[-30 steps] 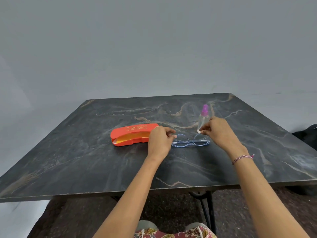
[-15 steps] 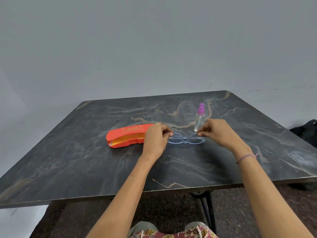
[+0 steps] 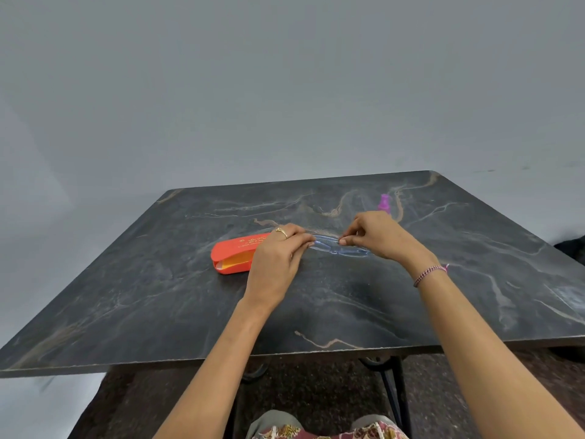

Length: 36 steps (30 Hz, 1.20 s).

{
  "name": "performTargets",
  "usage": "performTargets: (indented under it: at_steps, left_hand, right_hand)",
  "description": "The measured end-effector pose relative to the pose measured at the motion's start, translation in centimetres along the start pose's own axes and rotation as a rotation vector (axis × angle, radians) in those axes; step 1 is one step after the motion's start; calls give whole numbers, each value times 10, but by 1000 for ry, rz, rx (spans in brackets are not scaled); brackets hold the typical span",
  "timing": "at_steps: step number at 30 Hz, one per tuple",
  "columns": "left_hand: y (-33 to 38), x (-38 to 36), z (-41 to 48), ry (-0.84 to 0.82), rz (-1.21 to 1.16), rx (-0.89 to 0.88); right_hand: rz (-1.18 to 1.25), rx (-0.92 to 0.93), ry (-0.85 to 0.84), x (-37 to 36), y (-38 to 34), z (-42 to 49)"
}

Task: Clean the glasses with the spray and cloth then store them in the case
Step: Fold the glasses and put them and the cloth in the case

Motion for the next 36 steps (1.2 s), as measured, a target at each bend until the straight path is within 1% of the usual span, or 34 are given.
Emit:
performTargets:
  at_steps: [4,6,8,10,11,12,14,15,16,18,23,25,31,36]
  left_hand:
    - [-17,15,-6,-24,-29,9]
    - [-30,27,-10,-9,-47,34]
    - [-46,45,-12,45,-80,96]
    - [-73,57,-11,41,-130,229]
    - [-91,58,-11,-21,-151,322]
    - [-109,57,-12,-121,-153,410]
    - [-137,52,-19,-346,-142,532]
    - [-146,50,-23,-426,-162,579]
    - [-151,47,-26,-475,-209,624]
    - [-156,43,-29,-500,-332,687]
    - [-160,45,-27,-406,-390,719]
    - [-163,45,-26,-374,-435,764]
    - [-163,38,-25,-275,-577,897]
    - [-162,32,-25,-158,-661,955]
  right_hand:
    - [108,13,20,-6,-4,5]
    - [143,29,50,-8,-8,6]
    - [147,45,85,-9,-13,7]
    - [140,66,123,-9,-18,8]
    - [140,79,145,-9,-21,9]
    - [144,92,167,-9,-24,9]
    - [161,117,202,-9,-29,9]
    - [169,129,215,-9,-32,9]
    - [172,141,226,-9,-34,9]
    - [170,159,244,-10,-38,9]
    - [173,199,280,-14,-46,12]
    - [172,229,300,-16,-50,13]
    - [117,364,390,-29,-63,17]
    - [-12,507,503,-35,-76,19]
Point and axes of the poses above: each hand's wrist, its own z-axis towards the middle knuckle, its own x-axis out of the back of the hand, y = z × x, the point moved 6 cm from there along z, towards the middle knuckle
